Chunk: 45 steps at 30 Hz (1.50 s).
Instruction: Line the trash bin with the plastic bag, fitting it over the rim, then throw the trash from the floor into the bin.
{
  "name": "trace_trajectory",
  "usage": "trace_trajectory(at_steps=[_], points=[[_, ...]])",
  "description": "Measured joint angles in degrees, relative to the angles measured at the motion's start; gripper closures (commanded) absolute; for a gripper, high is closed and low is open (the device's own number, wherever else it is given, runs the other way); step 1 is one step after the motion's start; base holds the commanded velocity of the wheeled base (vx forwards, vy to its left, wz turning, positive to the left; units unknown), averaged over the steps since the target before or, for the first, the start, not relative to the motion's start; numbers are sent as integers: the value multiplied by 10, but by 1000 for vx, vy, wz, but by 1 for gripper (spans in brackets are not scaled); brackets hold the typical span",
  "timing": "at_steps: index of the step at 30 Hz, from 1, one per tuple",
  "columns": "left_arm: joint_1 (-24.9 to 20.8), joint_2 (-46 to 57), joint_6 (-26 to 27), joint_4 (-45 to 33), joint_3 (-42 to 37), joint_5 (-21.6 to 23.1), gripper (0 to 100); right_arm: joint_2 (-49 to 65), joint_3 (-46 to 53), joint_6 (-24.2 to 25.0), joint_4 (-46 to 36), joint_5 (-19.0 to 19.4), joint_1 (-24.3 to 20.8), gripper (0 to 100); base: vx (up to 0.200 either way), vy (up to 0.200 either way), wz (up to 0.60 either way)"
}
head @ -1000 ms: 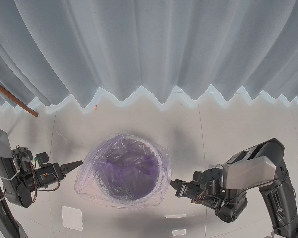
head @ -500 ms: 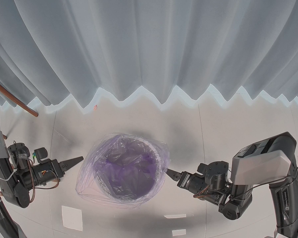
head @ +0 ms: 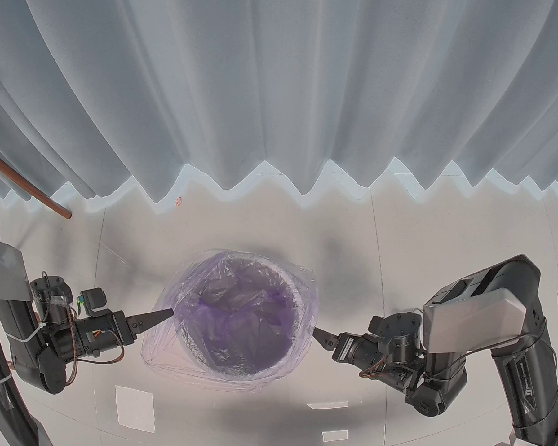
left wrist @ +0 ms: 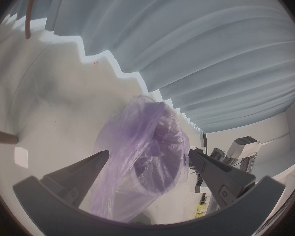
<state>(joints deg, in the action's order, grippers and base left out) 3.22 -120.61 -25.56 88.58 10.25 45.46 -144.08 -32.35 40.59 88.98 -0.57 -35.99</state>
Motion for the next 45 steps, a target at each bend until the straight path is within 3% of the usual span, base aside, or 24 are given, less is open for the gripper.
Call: trace_trajectory(at_steps=[9,15,23,28,37,45], points=[[8,39,1,0,-7,-1,0,-41,-24,-42,0,-37,-1,0,0,0,0],[10,47,2,0,-10,-1,0,-41,-18,-41,0,-38,-1,0,0,0,0],[11,51,2,0,-14,-1,0,49,58,-22,0,28,0,0,0,0,0],[9,54,2,0,-15,-1,0,138,108,-40,0,59,-25,0,0,0,0],[6,58,3,0,-20,-1,0,184,61,-92,-101,13,-45,0,0,0,0],[0,56,33,0,-32,-1,0,179,-12,-166,-167,-6,-48,0,0,0,0]])
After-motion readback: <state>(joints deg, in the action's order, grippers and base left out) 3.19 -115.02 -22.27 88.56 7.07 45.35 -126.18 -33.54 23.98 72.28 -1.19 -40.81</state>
